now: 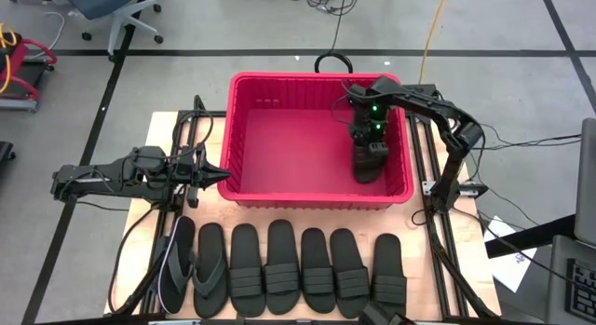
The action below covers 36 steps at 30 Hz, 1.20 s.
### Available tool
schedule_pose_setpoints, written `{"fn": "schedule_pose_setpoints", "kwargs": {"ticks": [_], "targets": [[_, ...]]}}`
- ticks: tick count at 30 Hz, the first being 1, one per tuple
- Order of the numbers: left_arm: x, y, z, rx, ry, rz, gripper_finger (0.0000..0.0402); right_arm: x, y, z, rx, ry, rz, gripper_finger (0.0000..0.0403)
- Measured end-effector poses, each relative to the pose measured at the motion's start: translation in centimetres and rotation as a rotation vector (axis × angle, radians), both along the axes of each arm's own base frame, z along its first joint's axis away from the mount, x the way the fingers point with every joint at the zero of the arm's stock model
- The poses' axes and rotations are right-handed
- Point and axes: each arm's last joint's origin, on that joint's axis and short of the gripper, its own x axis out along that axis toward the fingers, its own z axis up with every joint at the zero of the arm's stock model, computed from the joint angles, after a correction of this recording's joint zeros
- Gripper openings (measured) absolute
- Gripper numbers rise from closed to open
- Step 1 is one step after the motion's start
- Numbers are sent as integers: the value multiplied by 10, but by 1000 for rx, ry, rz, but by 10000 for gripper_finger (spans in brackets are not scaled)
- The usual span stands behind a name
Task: Pick and place slides into bin
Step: Put the black slide into the red bin
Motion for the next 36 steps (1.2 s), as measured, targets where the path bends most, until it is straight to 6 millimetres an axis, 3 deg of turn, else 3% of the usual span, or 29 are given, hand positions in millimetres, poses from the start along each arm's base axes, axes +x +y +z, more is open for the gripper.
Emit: {"fn": "schedule_pose_setpoints", "kwargs": {"ticks": [21,36], "targets": [[0,0,0,0,0,-1,26,-4,-11,-11,42,50,-110,10],[0,0,0,0,0,0,26,-8,-16,-11,-1,122,-198,144]]}}
